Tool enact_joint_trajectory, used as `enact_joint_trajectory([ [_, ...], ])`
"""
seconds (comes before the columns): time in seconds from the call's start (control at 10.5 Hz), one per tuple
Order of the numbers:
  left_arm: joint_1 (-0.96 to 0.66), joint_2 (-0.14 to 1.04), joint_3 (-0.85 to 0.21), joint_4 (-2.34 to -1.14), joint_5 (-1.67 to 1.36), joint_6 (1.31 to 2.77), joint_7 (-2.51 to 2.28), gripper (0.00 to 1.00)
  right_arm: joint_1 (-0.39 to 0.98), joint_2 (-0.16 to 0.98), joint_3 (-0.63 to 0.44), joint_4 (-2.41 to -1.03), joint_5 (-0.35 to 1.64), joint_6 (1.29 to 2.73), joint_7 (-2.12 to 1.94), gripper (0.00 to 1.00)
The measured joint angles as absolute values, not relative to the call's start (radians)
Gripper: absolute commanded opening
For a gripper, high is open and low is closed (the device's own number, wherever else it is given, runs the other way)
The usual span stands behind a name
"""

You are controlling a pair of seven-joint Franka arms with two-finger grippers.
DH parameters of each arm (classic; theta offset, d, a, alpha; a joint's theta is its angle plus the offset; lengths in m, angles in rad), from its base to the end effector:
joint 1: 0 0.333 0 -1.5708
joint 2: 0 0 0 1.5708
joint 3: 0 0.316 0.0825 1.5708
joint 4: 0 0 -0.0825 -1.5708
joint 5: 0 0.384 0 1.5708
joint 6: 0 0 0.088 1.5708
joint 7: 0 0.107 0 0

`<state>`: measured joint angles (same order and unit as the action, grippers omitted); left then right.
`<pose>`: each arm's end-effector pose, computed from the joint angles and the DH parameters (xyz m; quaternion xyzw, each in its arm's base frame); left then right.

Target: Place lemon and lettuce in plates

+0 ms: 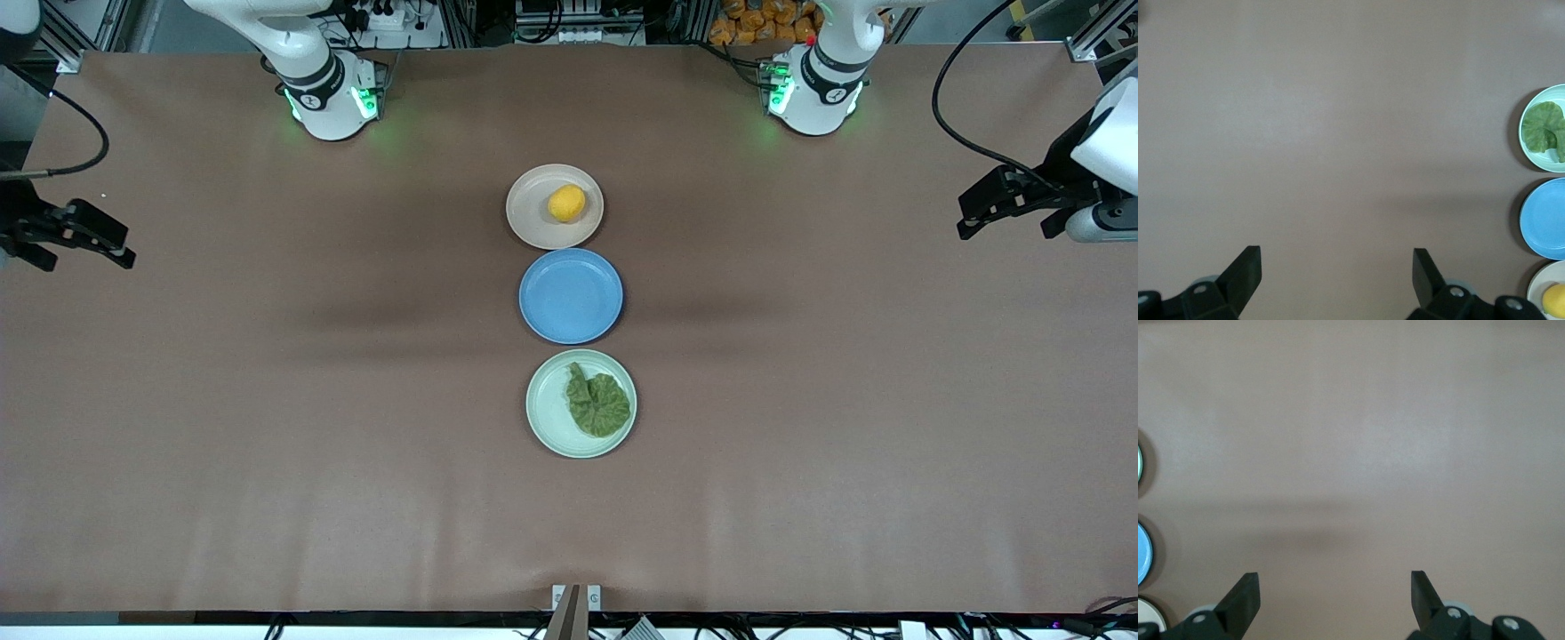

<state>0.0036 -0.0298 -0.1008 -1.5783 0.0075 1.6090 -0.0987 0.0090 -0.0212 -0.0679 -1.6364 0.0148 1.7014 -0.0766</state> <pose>0.5469 -0.0534 0.6408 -0.9995 -0.0007 -0.0305 0.0023 0.5591 -0.0320 0.6170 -0.9990 -0.0082 -0.0435 0.0052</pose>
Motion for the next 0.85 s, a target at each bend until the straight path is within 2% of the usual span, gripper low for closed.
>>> enact_joint_trajectory([
  [0.28, 0.005, -0.03, -0.099, -1.578, 0.008, 1.609, -0.099, 1.0, 0.009, -0.019, -0.064, -1.586, 0.014, 1.675, -0.077, 1.0],
  [0.85, 0.005, -0.03, -0.092, -1.577, 0.008, 1.609, -0.099, 1.0, 0.009, -0.014, -0.06, -1.582, 0.014, 1.648, -0.077, 1.0],
])
